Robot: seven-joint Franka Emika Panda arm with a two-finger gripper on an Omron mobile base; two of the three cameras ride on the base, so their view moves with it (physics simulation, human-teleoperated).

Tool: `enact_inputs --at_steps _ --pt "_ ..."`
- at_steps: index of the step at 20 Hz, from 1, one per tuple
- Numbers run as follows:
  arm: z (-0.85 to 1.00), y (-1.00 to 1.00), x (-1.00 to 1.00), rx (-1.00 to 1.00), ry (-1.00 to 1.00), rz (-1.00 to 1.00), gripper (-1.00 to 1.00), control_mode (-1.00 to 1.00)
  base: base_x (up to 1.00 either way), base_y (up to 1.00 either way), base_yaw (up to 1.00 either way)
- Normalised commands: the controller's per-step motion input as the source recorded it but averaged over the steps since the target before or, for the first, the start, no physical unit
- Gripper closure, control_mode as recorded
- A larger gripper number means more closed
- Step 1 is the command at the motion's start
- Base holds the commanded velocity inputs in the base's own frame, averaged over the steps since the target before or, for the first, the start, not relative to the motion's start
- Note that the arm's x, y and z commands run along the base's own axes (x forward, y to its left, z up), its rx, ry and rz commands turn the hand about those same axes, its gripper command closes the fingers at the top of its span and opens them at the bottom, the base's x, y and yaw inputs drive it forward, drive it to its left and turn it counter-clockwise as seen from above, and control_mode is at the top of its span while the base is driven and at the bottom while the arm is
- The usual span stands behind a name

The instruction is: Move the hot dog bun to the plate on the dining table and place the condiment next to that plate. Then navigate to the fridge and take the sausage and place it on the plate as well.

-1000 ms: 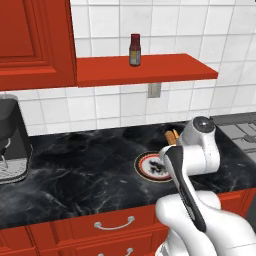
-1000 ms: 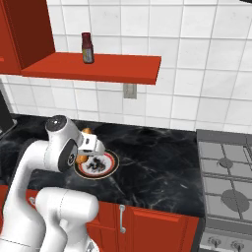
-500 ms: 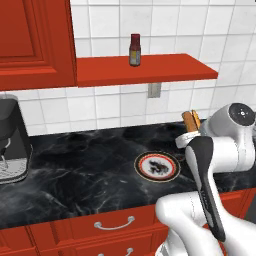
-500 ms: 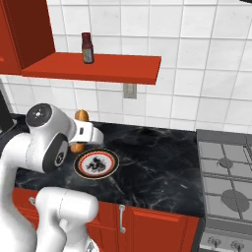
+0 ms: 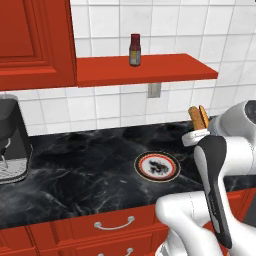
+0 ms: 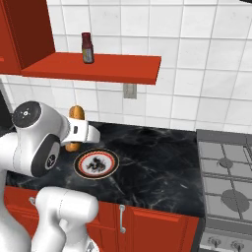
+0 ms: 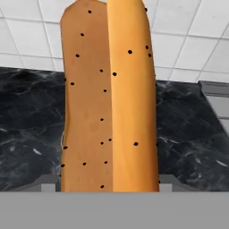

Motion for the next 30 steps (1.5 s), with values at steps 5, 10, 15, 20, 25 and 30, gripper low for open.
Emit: enact_inputs --at_steps 5,10,15,20,25,30 --pt "0.00 -0.01 -0.12 0.00 -0.06 -0.01 1.00 1.00 -0.11 -0.01 -0.03" --pt "0.00 0.00 0.00 0.00 0.00 0.00 1.00 1.00 -0.71 -0.01 -0.43" --pt "0.00 0.00 0.00 0.00 0.00 0.00 1.00 1.00 -0.88 0.19 -0.74" --pt "0.00 0.00 0.00 0.00 0.00 0.00 1.00 1.00 -0.95 0.11 -0.70" --pt "0.00 0.00 0.00 0.00 0.00 0.00 1.00 1.00 -0.98 0.00 -0.64" --pt "0.00 0.00 0.00 0.00 0.00 0.00 1.00 1.00 -0.98 0.15 -0.65"
